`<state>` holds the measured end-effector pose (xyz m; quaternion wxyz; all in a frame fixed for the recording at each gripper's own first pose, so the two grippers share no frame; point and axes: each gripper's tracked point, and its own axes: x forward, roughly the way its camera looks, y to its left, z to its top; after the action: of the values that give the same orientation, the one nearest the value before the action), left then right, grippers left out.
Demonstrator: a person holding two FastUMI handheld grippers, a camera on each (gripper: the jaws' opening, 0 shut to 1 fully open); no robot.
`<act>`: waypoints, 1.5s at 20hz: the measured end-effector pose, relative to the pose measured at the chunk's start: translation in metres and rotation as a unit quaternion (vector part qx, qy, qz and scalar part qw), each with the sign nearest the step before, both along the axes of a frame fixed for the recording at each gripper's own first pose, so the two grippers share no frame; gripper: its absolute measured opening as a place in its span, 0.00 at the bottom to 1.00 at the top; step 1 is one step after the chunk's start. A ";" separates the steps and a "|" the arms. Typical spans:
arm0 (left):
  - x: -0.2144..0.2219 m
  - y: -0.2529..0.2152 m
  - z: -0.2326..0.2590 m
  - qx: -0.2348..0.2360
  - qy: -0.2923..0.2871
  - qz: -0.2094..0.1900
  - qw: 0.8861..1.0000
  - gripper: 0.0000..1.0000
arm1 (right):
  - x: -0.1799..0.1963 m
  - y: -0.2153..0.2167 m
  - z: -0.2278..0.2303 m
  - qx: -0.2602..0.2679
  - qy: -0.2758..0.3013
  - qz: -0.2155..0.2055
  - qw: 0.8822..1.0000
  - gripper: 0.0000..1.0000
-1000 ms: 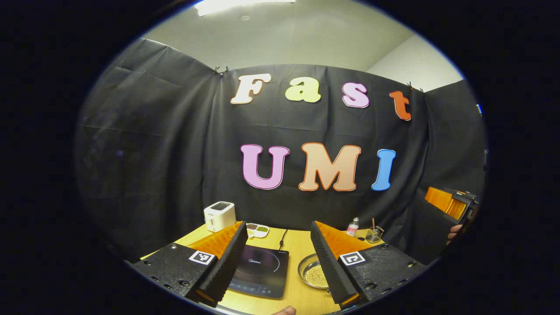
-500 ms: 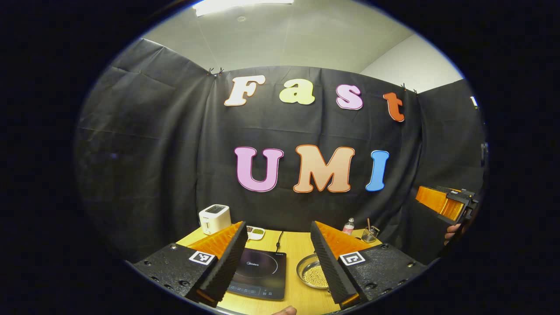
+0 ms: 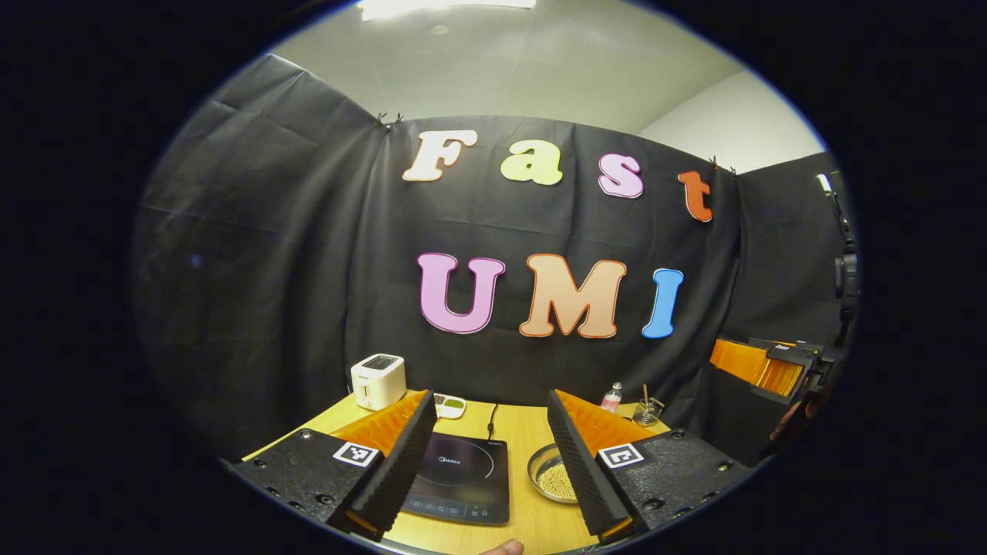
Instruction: First push the handle of the pot to place it horizontally, then grasp the pot with both hands and set it on the induction cooktop.
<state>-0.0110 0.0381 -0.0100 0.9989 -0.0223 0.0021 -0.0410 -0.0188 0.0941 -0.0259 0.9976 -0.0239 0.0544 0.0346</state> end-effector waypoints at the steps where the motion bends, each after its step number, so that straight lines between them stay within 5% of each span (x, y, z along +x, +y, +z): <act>1: -0.002 0.004 -0.002 -0.003 0.003 0.002 1.000 0.88 | 0.001 0.004 -0.007 -0.006 0.011 0.004 1.000 0.84; 3: -0.003 0.013 -0.005 -0.009 0.008 0.009 1.000 0.88 | -0.001 0.012 -0.020 -0.022 0.028 0.014 0.999 0.74; 4: -0.003 0.017 -0.008 -0.010 0.011 0.014 1.000 0.88 | 0.000 0.013 -0.024 -0.027 0.034 0.017 0.999 0.55; 7: 0.002 0.024 -0.015 -0.015 0.021 0.029 0.999 0.88 | 0.012 0.016 -0.048 -0.025 0.070 0.024 0.997 0.27; 11: 0.013 0.024 -0.020 -0.015 0.032 0.042 0.999 0.88 | 0.032 0.027 -0.098 0.006 0.147 0.059 0.987 0.02; 15: 0.027 0.024 -0.020 -0.012 0.036 0.066 0.997 0.89 | 0.037 0.028 -0.155 0.022 0.233 0.102 0.967 0.03; 17: 0.034 0.023 -0.021 -0.007 0.037 0.077 0.996 0.94 | 0.050 0.028 -0.170 0.039 0.249 0.111 0.961 0.02; 20: 0.046 0.019 -0.024 -0.007 0.045 0.093 0.995 0.84 | 0.062 0.027 -0.199 0.037 0.271 0.132 0.953 0.00; 21: 0.049 0.019 -0.025 -0.010 0.050 0.100 0.994 0.89 | 0.062 0.027 -0.214 0.036 0.286 0.137 0.948 0.00; 26: 0.045 0.023 -0.039 -0.007 0.079 0.132 0.988 0.89 | 0.038 0.037 -0.289 0.052 0.372 0.168 0.911 0.03; 30: 0.047 0.035 -0.045 -0.013 0.085 0.142 0.986 0.89 | 0.020 0.032 -0.330 0.023 0.414 0.166 0.895 0.03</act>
<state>0.0358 0.0731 -0.0545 0.9903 -0.0390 0.0836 0.1037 0.0015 0.1265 -0.3559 0.8650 0.0065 0.4568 0.2074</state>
